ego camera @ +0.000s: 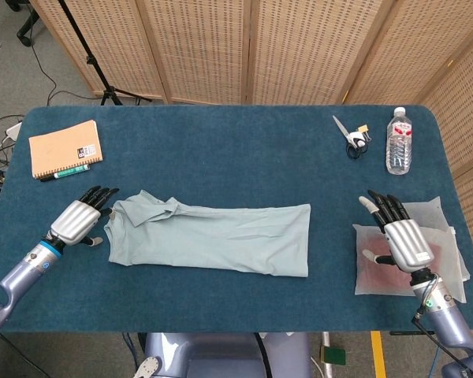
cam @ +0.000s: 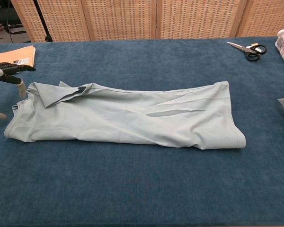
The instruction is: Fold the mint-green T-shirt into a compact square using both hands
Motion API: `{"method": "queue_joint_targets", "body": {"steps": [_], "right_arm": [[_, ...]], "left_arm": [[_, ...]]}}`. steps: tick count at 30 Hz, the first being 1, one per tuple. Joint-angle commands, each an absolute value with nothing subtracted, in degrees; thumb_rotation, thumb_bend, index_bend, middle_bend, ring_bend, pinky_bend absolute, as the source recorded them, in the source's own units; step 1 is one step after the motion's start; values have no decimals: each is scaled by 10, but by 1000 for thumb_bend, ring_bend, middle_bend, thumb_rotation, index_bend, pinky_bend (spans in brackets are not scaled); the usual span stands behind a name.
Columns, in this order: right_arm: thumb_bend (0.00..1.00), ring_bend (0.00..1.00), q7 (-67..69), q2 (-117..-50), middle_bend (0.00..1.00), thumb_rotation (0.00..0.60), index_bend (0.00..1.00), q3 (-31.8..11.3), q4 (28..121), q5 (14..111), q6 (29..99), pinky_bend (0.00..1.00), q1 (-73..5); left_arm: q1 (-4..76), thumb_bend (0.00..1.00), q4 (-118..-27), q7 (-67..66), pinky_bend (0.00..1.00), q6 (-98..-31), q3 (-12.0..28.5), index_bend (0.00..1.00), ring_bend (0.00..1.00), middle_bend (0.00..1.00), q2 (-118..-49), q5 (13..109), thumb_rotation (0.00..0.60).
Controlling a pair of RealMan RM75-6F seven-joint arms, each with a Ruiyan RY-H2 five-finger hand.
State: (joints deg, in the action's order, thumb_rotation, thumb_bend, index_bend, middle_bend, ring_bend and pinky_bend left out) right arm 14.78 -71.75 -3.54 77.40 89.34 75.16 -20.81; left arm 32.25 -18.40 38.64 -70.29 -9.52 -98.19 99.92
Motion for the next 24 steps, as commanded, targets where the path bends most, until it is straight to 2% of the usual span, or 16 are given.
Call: {"method": "queue_joint_targets", "body": {"steps": [1, 9, 24], "right_arm": [[0, 0, 148, -718, 0, 600, 0, -36, 774, 893, 752, 0, -208], [0, 0, 146, -719, 0, 600, 0, -37, 771, 890, 748, 0, -209], [0, 0, 145, -722, 0, 600, 0, -38, 767, 886, 744, 0, -209]], "left_arm": [[322, 0, -168, 391, 0, -702, -98, 485, 0, 0, -992, 999, 600], [329, 6, -139, 386, 0, -695, -99, 493, 0, 0, -1010, 997, 600], [339, 108, -123, 381, 0, -684, -101, 522, 0, 0, -1023, 994, 600]]}}
